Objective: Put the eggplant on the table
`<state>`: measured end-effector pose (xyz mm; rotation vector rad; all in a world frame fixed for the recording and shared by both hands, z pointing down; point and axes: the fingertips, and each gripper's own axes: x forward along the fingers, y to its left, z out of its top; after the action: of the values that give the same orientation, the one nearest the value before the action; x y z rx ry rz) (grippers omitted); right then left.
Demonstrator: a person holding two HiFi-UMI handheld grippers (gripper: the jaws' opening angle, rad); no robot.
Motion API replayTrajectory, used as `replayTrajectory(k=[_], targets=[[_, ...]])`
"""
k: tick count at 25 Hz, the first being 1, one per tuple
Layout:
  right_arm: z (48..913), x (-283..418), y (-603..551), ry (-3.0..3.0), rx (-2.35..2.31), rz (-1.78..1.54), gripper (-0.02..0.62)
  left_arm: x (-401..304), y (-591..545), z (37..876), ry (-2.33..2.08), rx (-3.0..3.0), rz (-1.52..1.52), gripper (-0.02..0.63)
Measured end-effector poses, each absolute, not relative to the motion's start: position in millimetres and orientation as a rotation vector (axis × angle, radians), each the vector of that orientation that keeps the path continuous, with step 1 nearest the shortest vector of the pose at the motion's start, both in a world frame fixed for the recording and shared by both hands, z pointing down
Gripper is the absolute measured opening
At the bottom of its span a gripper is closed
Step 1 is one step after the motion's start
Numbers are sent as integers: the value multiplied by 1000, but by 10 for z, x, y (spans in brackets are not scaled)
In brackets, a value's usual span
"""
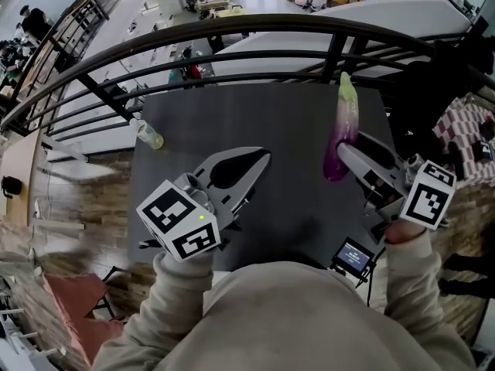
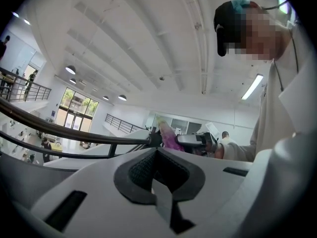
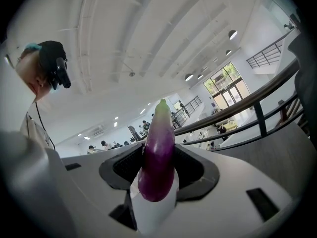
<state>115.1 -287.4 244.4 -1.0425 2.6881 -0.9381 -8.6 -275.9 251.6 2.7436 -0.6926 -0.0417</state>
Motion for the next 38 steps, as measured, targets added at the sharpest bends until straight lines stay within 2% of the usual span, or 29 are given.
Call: replayTrajectory(k=[17,38], targets=[[2802,1212,-2880,2681,-1057,-1066,210,-58,-2767,2874,-688,2644,-4,0],[3843,1158,-2967,2691,-1059,-1304,210,-116,-2789,3932,-763,2425,58,-2]])
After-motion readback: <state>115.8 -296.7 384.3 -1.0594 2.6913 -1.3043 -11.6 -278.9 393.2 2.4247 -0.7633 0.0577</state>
